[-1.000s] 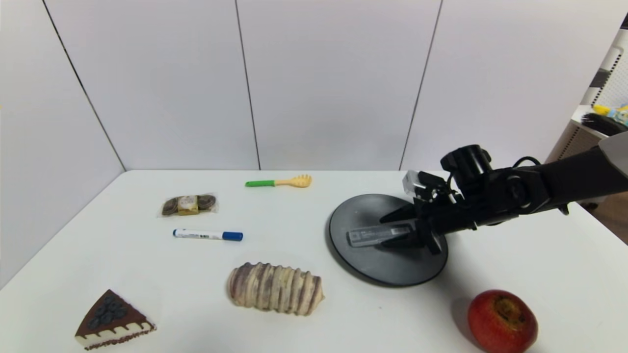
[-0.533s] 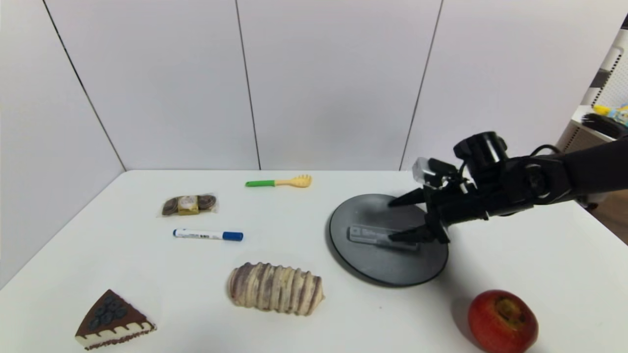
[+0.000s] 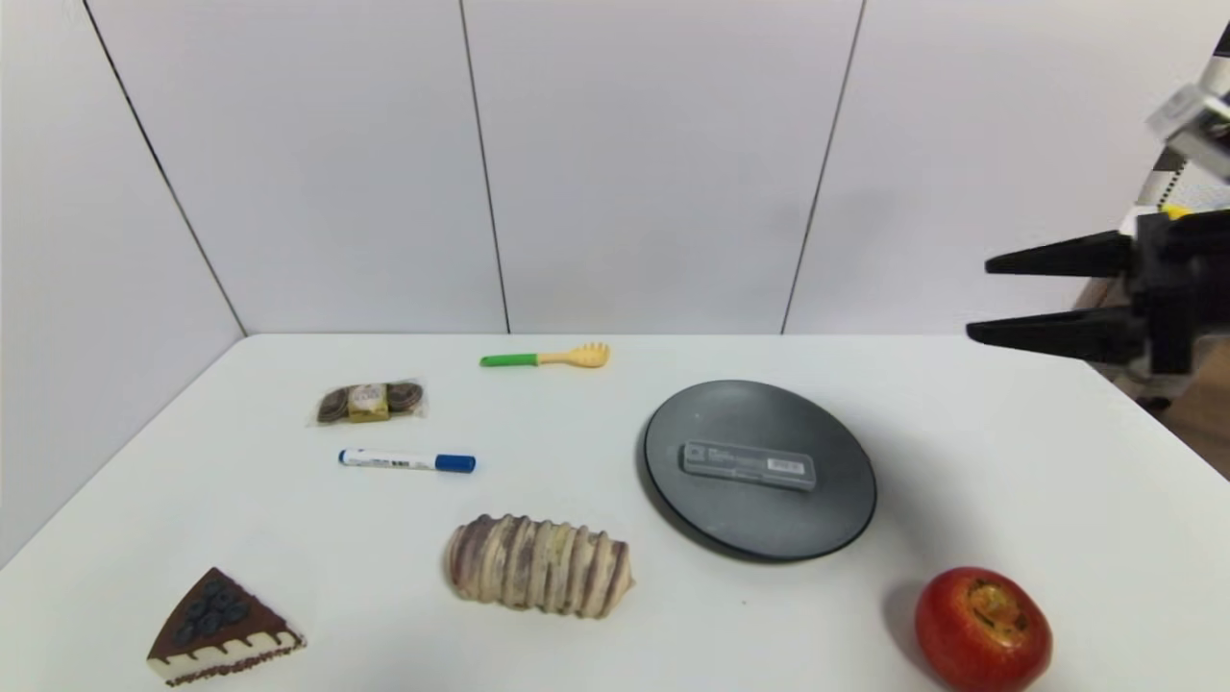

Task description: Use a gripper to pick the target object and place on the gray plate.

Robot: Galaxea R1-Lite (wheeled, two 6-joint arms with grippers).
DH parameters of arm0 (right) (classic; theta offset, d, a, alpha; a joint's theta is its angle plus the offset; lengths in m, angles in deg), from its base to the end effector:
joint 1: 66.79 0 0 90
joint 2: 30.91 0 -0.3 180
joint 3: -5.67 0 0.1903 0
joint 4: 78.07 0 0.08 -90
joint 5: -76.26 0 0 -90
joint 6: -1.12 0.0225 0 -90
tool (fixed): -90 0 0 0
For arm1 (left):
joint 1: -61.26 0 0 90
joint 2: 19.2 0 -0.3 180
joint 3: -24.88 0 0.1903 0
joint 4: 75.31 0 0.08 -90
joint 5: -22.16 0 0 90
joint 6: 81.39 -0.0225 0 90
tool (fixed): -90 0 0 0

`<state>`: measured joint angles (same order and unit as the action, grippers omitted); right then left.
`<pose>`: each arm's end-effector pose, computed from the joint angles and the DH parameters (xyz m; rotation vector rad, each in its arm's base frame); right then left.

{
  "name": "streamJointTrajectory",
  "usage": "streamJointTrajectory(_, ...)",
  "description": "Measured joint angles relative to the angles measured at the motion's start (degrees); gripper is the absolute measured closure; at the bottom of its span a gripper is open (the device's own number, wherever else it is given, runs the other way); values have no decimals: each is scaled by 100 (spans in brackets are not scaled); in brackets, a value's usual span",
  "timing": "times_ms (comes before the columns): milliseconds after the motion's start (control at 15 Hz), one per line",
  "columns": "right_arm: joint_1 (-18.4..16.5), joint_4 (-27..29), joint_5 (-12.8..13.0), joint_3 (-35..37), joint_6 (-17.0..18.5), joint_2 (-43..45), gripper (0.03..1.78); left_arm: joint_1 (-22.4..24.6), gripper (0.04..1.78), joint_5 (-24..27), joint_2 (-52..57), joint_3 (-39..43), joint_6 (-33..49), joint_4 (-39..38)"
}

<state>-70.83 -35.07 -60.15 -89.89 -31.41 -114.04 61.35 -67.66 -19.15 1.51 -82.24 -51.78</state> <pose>0.2328 -0.0001 0.2902 -0.2987 0.2722 0.8322 -0.0229 -0.0001 0.0752 0.0148 0.0019 -0.0016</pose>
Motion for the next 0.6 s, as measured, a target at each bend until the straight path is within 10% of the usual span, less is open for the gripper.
streamJointTrajectory(267,-185,-240,1003,1095,1894,1766,16,0,13,-2,-2,0,1,0)
streamJointTrajectory(600,238,-855,3594,3647,2572,4134,13,-2,13,0,0,0,1,2)
